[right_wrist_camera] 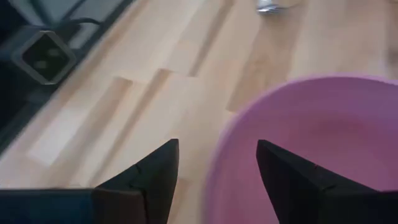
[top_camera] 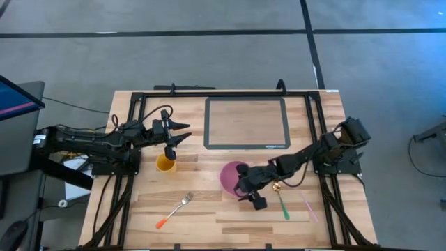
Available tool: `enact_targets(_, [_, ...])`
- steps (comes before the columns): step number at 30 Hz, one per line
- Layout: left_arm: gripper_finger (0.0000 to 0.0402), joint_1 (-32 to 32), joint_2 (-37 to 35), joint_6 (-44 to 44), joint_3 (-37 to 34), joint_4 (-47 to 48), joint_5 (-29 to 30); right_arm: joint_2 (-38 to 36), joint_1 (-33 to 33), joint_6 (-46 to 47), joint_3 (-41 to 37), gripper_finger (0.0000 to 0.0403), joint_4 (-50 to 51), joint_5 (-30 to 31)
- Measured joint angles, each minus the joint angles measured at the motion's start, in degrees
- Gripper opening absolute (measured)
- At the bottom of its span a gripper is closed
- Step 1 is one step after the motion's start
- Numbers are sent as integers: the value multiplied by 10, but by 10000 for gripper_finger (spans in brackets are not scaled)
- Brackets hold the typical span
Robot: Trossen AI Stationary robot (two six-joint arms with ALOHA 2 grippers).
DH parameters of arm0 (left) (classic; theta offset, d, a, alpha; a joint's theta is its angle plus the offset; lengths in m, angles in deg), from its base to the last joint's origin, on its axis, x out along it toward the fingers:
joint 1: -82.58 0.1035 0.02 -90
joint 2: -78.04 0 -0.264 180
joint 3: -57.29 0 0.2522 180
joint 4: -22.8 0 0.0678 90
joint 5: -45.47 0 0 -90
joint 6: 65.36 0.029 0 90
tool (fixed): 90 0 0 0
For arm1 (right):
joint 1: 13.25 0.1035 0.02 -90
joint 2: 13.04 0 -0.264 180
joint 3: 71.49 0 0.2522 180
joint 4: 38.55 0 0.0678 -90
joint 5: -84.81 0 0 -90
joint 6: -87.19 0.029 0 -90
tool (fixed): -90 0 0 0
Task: Pick & Place Utensil
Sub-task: Put the pink bowl on the transparent tablemat
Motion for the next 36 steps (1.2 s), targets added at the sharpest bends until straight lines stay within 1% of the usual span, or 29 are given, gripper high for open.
enact_targets(5, [144, 0, 0, -7, 0, -1, 0, 6, -6, -19, 0, 198, 32, 12])
enact_targets(8, [144, 0, 0, -9, 0, 0, 0, 6, -7, -31, 1, 175, 40, 14])
enact_targets(19, [144, 0, 0, -9, 0, -1, 0, 5, -8, -38, 2, 14, 48, 17])
enact_targets(21, [144, 0, 0, -9, 0, -1, 0, 3, -8, -46, 3, 10, 47, 17])
enact_targets(26, [144, 0, 0, -9, 0, -1, 0, -6, -7, -51, 2, 21, 54, 13])
enact_targets(29, [144, 0, 0, -9, 0, -1, 0, -13, -7, -50, 2, 8, 52, 8])
enact_targets(31, [144, 0, 0, -9, 0, -1, 0, -24, -7, -50, 1, 5, 63, 8])
enact_targets(36, [144, 0, 0, -9, 0, -1, 0, -57, -7, -49, 1, 13, 80, 8])
